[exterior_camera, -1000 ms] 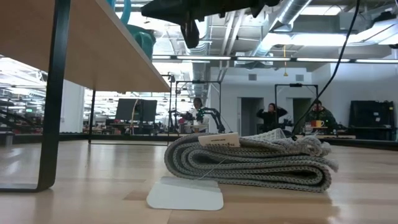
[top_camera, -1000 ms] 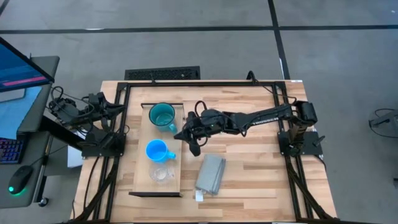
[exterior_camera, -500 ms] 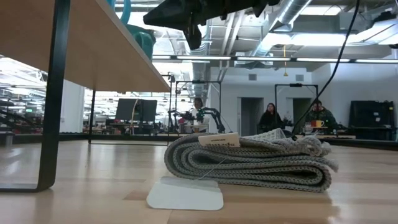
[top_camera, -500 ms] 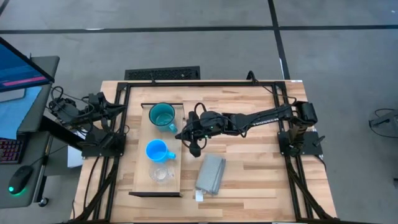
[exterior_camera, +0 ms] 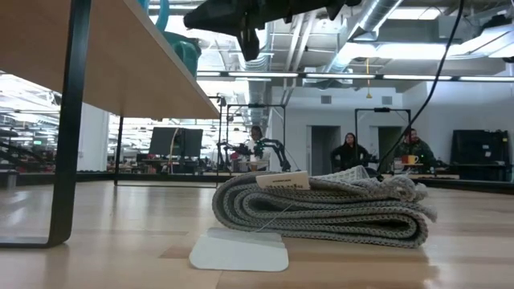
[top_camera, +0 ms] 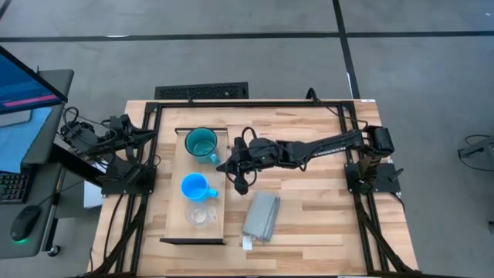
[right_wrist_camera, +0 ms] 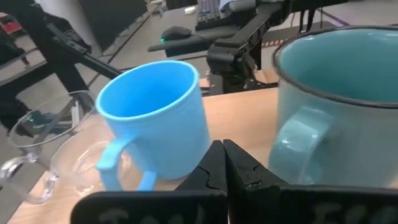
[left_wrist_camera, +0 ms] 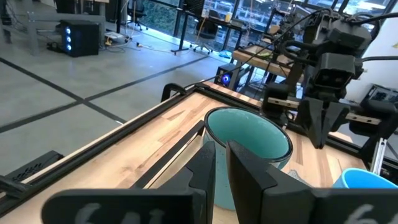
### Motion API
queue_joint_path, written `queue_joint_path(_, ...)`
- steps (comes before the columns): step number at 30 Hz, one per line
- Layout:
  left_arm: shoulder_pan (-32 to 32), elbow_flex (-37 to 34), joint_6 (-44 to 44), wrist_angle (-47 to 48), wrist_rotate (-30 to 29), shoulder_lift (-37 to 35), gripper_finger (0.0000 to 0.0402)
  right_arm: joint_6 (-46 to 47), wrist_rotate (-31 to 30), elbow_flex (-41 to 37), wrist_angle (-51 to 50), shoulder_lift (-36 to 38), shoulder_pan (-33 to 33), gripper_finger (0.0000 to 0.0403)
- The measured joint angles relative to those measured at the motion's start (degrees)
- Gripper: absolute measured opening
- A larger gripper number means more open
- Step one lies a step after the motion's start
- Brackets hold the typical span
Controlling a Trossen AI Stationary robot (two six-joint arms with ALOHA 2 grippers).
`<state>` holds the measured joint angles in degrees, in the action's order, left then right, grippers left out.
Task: Stack small to large cups/mugs on shelf
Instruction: Put the blue mug on the shelf
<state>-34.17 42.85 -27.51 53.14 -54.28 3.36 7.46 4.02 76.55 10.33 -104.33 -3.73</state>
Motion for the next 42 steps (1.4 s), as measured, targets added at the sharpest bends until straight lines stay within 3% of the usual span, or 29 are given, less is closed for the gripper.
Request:
queue_joint_path(7, 0.0, 0.0, -0.04, -0.02, -0.01, 0.0, 0.0029, 0.42, 3.51, -0.02, 1.32, 0.0, 0.51, 0.0004)
queue_joint_path(23, 0.01, 0.0, -0.79, -0.04, 0.99, 0.0, 0.0029, 0.53, 3.62, -0.02, 2.53, 0.0, 0.49, 0.0004)
queue_joint_path(42, 0.01, 0.0, -0.79, 0.07, 1.46, 0.02, 0.0028, 4.74, 1.21, -0.02, -3.79, 0.0, 2.43, 0.0004)
